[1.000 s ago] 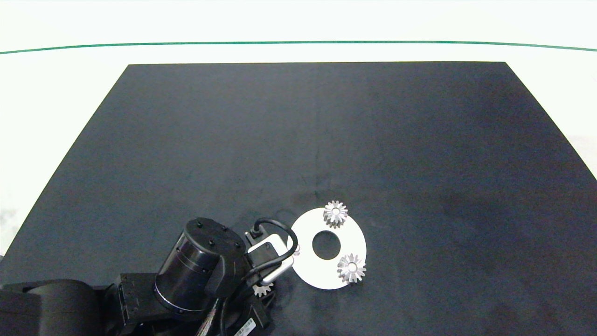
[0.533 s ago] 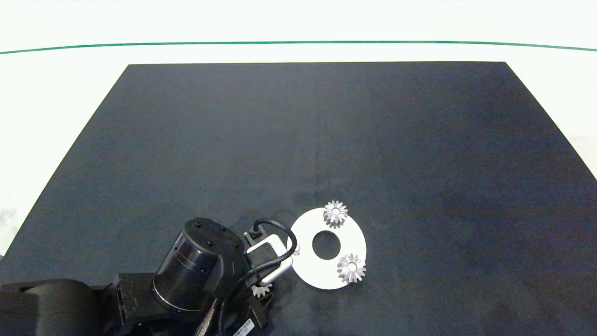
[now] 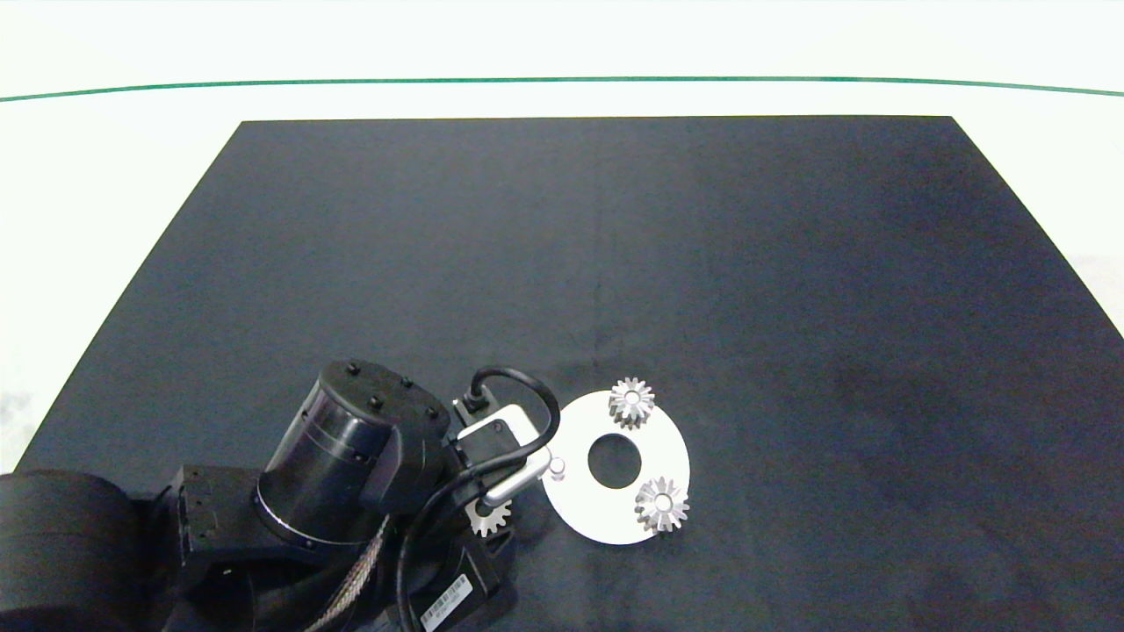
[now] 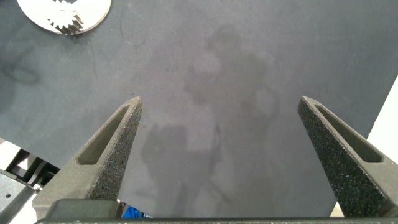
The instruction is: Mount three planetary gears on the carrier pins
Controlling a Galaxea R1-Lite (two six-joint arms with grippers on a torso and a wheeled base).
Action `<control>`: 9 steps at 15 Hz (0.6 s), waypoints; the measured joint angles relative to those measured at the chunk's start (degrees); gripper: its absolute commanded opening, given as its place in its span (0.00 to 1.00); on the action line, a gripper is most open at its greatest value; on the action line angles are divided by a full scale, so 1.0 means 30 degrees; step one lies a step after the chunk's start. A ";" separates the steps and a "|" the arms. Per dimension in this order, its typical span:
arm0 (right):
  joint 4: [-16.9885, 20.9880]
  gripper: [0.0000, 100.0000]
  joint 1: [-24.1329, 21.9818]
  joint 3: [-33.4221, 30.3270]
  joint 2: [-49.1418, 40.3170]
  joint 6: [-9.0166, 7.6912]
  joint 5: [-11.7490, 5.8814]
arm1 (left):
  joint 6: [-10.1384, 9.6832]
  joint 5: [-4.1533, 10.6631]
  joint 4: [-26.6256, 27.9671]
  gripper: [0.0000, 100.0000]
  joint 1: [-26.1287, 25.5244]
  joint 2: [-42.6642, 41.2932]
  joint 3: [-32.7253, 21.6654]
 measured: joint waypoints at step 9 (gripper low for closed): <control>-0.0008 1.00 0.0000 -0.0045 -0.0256 0.0000 -0.0016 | -0.0284 0.0520 0.0284 0.04 -0.1073 0.0581 -0.2580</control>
